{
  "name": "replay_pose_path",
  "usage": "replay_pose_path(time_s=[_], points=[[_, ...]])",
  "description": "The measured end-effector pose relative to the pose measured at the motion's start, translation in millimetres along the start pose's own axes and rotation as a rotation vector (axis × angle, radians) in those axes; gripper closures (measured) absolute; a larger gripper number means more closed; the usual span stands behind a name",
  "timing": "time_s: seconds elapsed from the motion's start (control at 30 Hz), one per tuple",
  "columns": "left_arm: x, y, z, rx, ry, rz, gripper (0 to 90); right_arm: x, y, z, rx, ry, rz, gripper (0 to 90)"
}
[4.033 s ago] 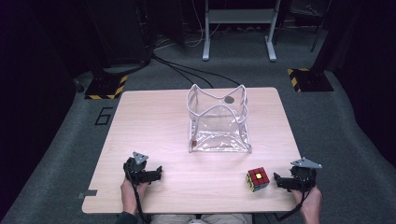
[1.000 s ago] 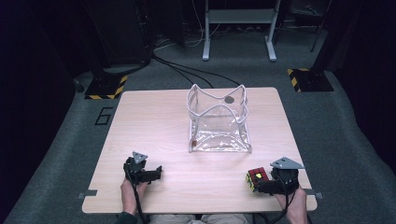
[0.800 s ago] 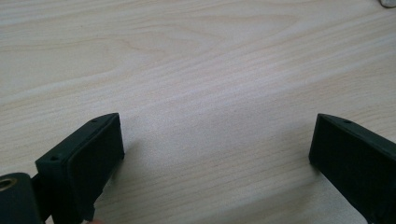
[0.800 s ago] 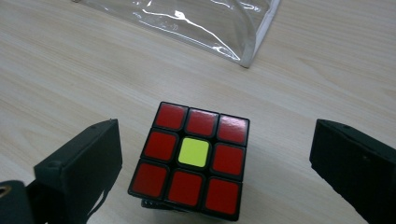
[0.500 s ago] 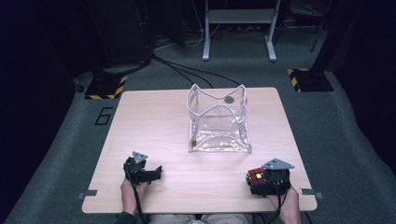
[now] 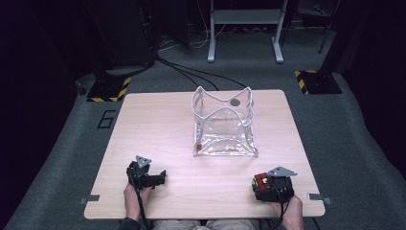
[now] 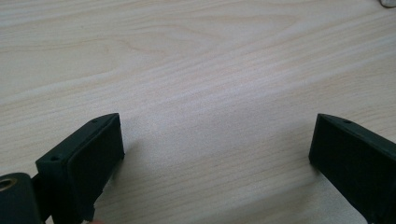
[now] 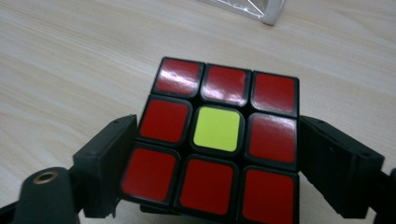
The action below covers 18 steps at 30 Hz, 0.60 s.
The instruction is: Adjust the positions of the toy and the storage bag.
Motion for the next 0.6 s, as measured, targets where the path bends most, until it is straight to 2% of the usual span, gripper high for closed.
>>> replay_pose_path(time_s=[0.1, 0.27, 0.6], points=[[0.0, 0.0, -0.1, 0.000, 0.001, 0.001, 3.0, -1.0, -3.2, 1.7, 0.005, 0.002, 0.005, 18.3], [-0.3, 0.0, -0.2, 0.000, 0.000, 0.004, 3.0, -0.4, -7.9, 4.3, 0.005, 0.018, 0.014, 28.1], [0.1, -0.1, -0.6, 0.001, 0.003, 0.008, 3.0, -1.2, -10.0, 4.1, 0.012, 0.006, 0.005, 30.4]])
Point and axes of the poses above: each handheld gripper's, and its own axes: z roughly forward along the jaws, y roughly out of its top, x roughly to its left, the point moved 5 cm from there along z, roughly forward along the jaws, and after that the axes turned 8 degrees about -x, right-handed, at the moved point
